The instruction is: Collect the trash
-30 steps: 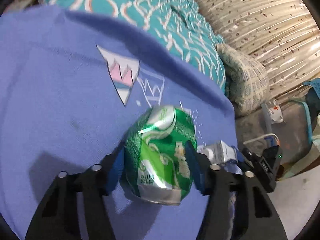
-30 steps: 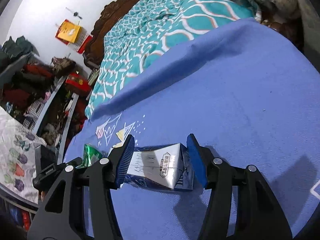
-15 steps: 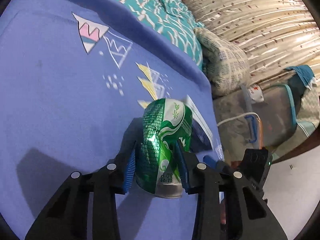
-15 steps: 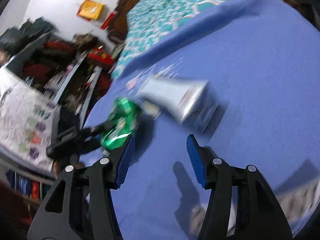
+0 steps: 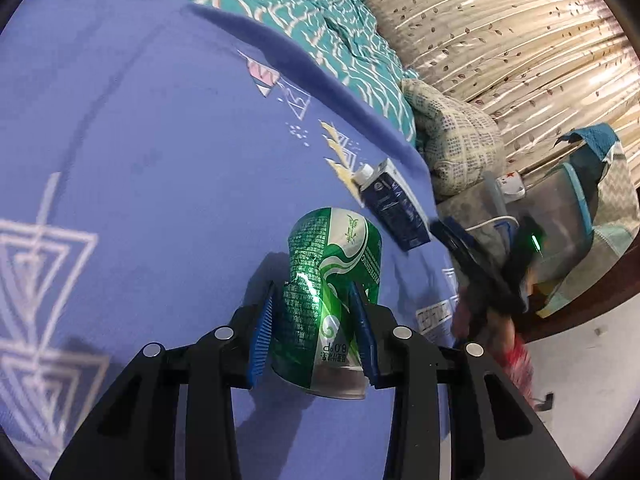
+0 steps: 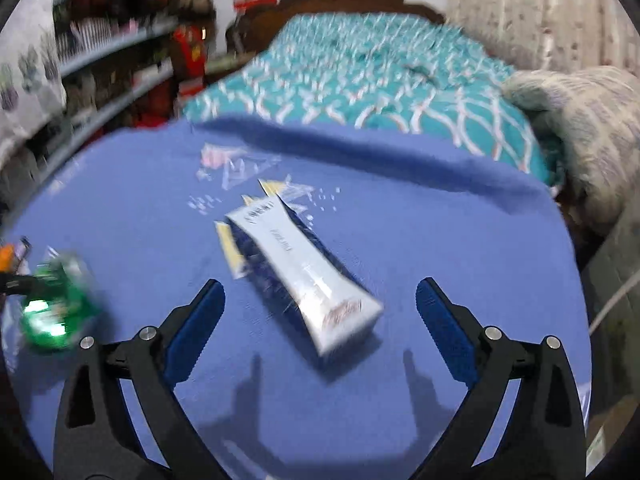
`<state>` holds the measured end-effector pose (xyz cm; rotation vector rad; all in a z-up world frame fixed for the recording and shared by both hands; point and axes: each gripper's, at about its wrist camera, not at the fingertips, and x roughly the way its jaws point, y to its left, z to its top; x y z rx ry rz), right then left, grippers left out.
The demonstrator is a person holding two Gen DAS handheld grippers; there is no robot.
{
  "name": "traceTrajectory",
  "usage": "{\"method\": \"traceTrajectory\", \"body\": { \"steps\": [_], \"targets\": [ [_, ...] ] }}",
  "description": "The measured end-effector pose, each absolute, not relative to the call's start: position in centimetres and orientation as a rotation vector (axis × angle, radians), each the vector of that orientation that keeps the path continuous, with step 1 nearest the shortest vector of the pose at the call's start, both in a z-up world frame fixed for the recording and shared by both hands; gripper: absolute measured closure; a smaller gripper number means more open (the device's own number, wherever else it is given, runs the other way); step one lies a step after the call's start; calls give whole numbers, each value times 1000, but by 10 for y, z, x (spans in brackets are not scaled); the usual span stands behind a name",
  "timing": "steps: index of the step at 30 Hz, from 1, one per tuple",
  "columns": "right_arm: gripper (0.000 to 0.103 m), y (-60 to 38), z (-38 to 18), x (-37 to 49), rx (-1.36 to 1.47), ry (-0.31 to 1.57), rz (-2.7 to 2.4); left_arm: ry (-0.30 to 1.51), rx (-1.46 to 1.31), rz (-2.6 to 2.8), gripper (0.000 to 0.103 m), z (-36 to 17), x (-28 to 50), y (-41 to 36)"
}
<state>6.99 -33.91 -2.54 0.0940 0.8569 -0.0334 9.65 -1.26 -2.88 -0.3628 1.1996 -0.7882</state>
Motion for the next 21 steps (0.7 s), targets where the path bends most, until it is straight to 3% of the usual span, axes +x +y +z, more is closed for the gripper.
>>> {"method": "traceTrajectory", "body": {
  "steps": [1,2,3,5,11,16,17,18,20,21],
  "targets": [
    [13,-339,-33,79,98,891,-24,1185,-333,-775,69,-25,91,-10],
    [26,-341,-41,85,111,925,-11,1178,-319,-770,68,-24,88,-7],
    [28,-339,-47,88,130,961,-2,1172,-300,-765,68,-22,83,-6],
    [42,-335,-53,75,158,952,-36,1165,-269,-761,68,-23,78,-4],
    [45,-321,-36,-5,449,909,9,1160,-245,-788,69,-29,68,-6],
    [44,-282,-29,-91,483,877,-50,1169,-241,-821,69,-30,60,-11],
    [44,-273,-29,-105,473,874,-62,1172,-240,-831,67,-31,58,-12],
    [43,-265,-30,-113,459,876,-63,1175,-241,-837,58,-31,56,-13],
    [24,-249,-32,-124,417,874,-73,1183,-255,-839,48,-32,53,-13],
    [22,-242,-31,-126,391,859,-82,1183,-259,-846,48,-32,52,-14]
  ]
}}
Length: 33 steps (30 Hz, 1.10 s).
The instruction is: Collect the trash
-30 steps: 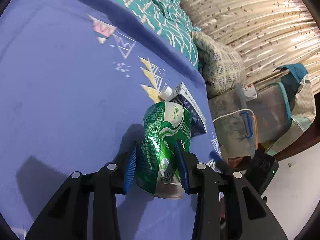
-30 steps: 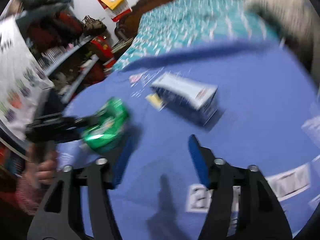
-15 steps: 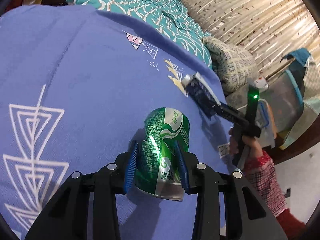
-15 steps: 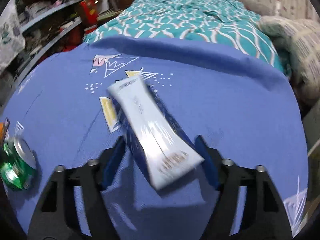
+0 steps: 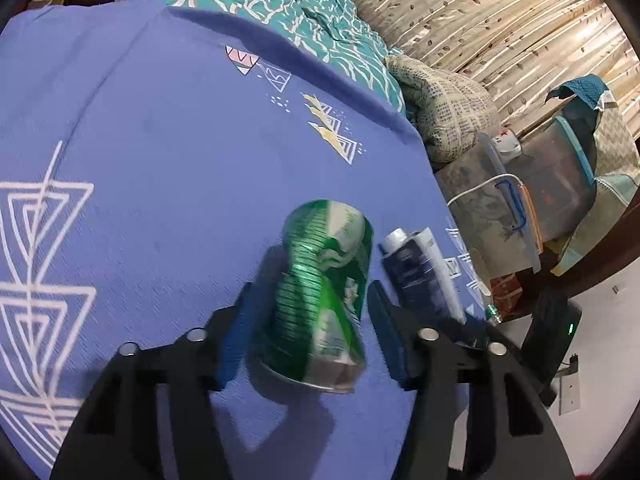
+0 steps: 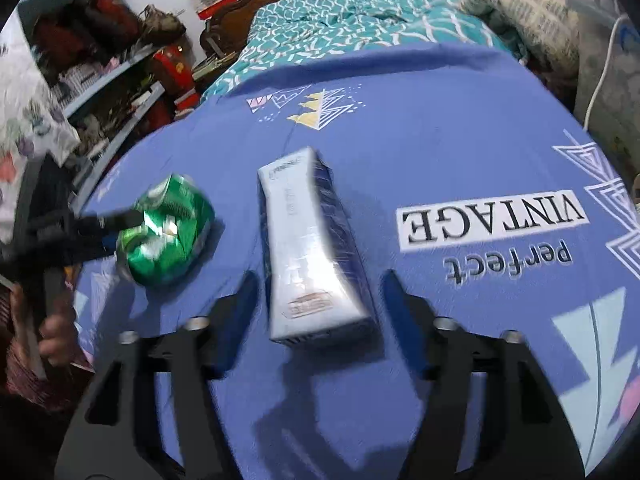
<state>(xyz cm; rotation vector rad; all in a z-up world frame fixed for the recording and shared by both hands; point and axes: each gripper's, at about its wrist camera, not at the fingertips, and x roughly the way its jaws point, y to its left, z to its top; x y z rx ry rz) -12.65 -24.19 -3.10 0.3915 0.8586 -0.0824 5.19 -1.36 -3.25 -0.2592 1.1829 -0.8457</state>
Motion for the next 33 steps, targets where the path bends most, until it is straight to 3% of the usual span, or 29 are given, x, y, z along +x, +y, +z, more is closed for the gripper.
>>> {"method": "traceTrajectory", "body": {
  "steps": [5,7,8,20,29,33],
  "targets": [
    [20,-222,-29,-123,298,844,-110,1189,-254,-857,50,-35,47,-20],
    [23,-218,-34,-116,271,852,-121,1191,-256,-858,62,-38,47,-24],
    [49,-218,-39,-114,262,866,-130,1195,-261,-869,62,-40,47,-25],
    [49,-308,-39,-182,492,719,-293,1168,-206,-1034,64,-7,25,-102],
    [49,-465,-26,-291,555,608,-622,1172,33,-1270,64,21,-20,-291],
    [49,-540,-21,-326,523,661,-734,1177,117,-1358,64,23,-47,-377]
  ]
}}
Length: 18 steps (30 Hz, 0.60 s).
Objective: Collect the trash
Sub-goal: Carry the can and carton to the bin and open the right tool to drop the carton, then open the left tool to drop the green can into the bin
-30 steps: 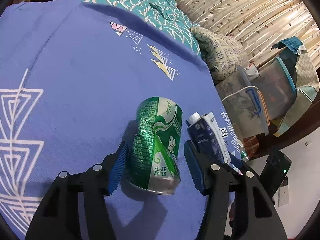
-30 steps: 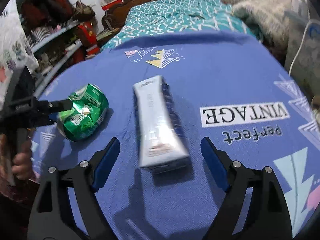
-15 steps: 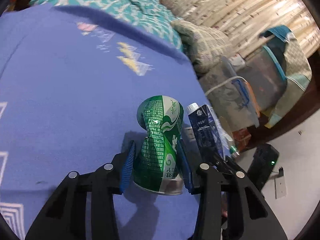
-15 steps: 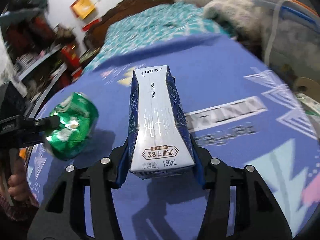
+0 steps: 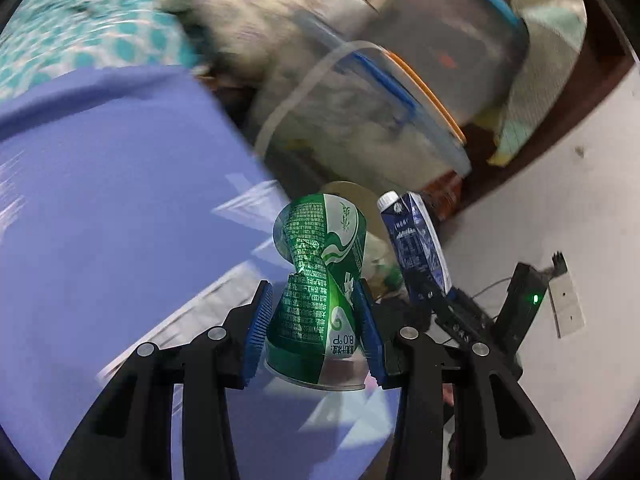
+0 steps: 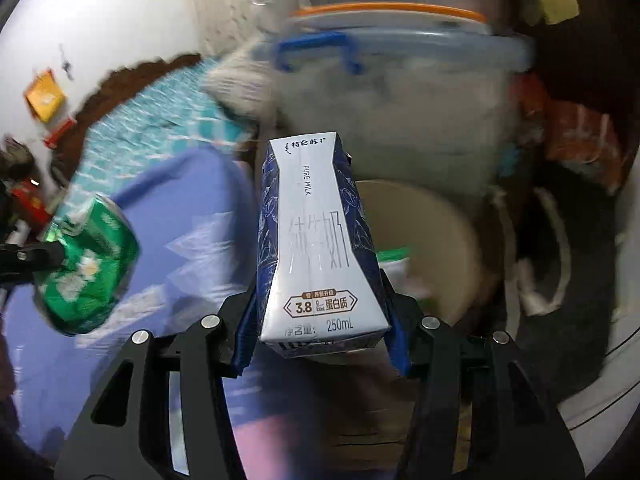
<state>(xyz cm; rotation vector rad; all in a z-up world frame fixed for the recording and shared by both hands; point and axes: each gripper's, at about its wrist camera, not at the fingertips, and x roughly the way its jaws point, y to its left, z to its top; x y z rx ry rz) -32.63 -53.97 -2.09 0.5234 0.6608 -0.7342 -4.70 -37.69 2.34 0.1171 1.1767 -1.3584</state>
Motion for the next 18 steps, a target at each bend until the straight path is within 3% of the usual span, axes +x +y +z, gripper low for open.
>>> {"method": "traceTrajectory", "body": {
  "steps": [6,8,10,15,18],
  "targets": [
    [47,-619,-48,-316,588,826,-667,1193,183,-1416,64,18,-81,-482],
    [30,-630,-54,-315,593,813,-692,1188,200,-1421,63,14,-89,-512],
    [28,-644,-54,-319,594,750,-727,1196,223,-1417,63,8,-97,-541],
    [29,-644,-51,-340,675,629,-745,1249,297,-1373,42,-19,-114,-592],
    [29,-637,-54,-359,692,608,-736,1281,289,-1381,40,-26,-118,-597]
  ]
}}
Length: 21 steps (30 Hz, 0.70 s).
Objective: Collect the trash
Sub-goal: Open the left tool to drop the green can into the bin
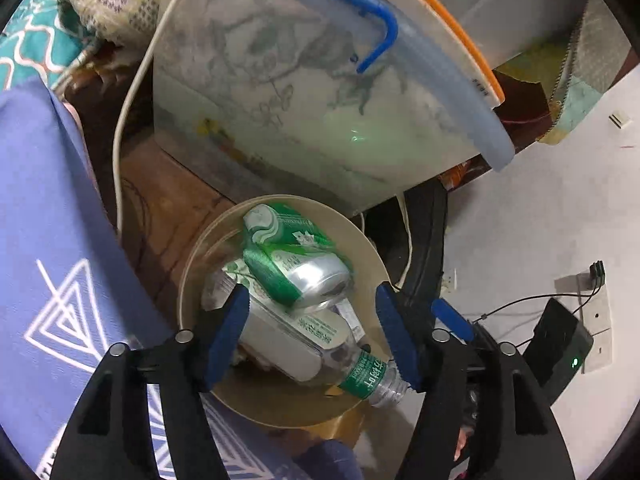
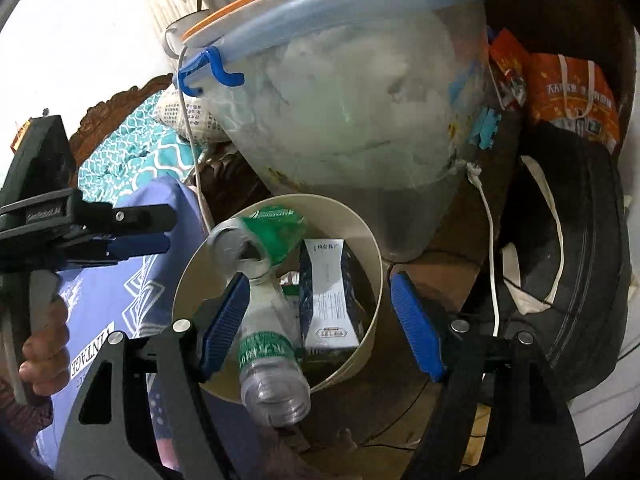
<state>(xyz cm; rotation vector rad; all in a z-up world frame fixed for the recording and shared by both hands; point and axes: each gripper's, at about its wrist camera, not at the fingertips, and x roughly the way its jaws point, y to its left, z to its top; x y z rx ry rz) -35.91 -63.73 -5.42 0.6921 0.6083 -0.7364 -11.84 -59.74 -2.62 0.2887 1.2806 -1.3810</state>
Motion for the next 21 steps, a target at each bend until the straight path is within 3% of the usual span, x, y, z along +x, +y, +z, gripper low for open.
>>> {"method": "traceTrajectory", "body": {
  "steps": [8,21],
  "targets": [
    [30,-600,-40,-362,683,558,-730,1275,288,-1380,39,-29,-108,-575],
    [29,-479,-33,-332,777,403,-728,978,371,-1291,31,-4,-98,-401]
  ]
}}
